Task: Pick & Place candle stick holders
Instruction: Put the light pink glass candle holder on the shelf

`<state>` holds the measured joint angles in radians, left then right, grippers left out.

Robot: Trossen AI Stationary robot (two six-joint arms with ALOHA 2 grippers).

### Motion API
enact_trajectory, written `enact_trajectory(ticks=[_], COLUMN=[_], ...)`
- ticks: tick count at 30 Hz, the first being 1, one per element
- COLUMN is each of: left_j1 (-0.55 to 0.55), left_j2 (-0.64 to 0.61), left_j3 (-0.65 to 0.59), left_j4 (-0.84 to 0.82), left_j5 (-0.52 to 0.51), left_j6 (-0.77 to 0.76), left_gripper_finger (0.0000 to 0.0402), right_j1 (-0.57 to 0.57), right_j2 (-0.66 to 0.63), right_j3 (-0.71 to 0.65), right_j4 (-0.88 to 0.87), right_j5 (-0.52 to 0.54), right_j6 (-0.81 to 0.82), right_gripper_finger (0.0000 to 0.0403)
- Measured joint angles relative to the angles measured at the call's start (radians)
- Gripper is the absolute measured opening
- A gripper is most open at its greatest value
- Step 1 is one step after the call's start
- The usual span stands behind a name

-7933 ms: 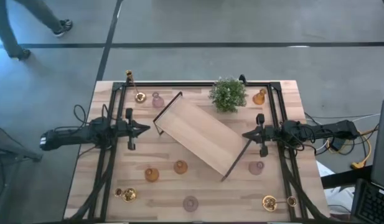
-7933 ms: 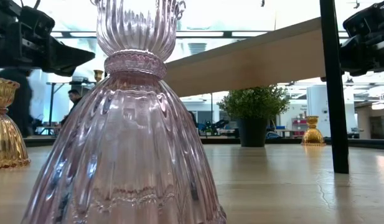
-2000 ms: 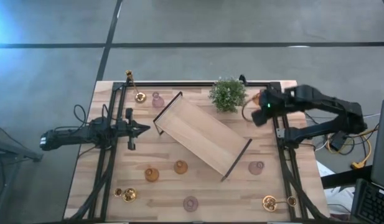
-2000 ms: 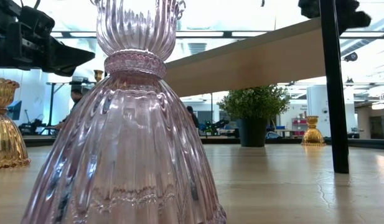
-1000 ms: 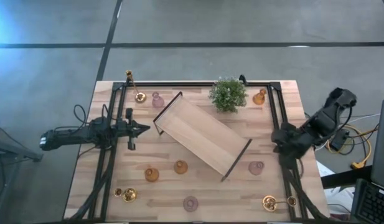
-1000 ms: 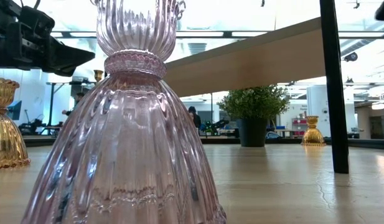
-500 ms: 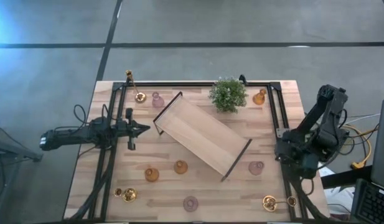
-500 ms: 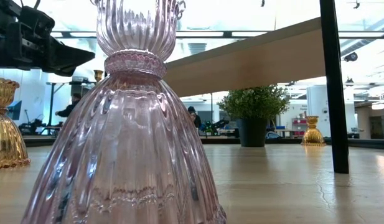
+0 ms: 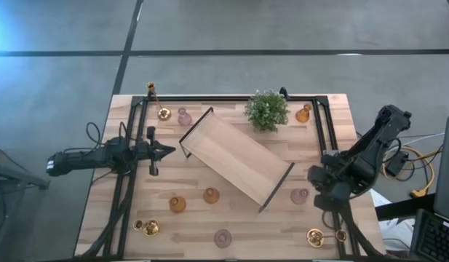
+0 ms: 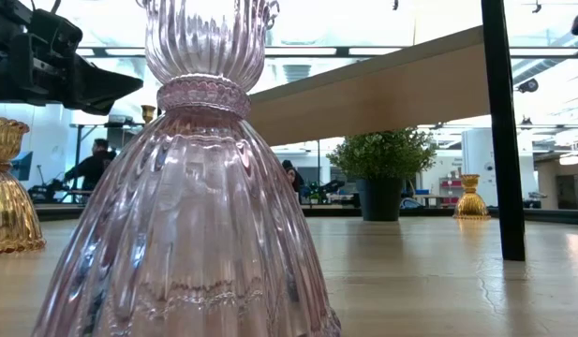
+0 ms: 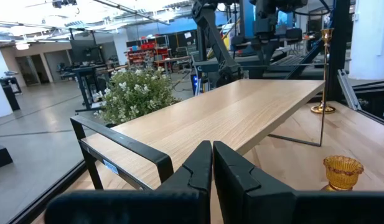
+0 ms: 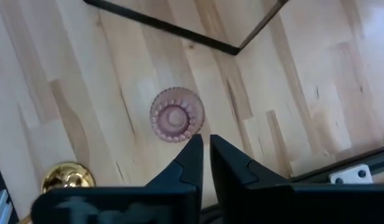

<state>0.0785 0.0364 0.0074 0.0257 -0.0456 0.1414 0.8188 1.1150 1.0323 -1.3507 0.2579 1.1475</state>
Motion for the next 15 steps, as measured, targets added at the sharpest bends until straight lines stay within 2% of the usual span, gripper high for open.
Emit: enact_trajectory(ticks=[4, 8, 15], left_j1=[0.0, 0.0, 0.0], left_j2=[0.0, 0.0, 0.0], left_j3=[0.0, 0.0, 0.0], left_j4=[0.0, 0.0, 0.0], left_j5=[0.0, 0.0, 0.0], left_j6=[0.0, 0.0, 0.0], left_gripper_finger=[0.0019, 0.0019, 0.0019], right_j1=[-0.082, -0.158, -0.208], right_j2=[0.026, 0.053, 0.143], right_j3=[0.031, 0.042, 0.042], right_j4=[0.024, 0.079, 0.104], right_j5=[-0.021, -0.109, -0.193], right_j6=[-0.069, -0.08, -0.073], right_gripper_finger=[0.0071, 0.0109, 0.0169])
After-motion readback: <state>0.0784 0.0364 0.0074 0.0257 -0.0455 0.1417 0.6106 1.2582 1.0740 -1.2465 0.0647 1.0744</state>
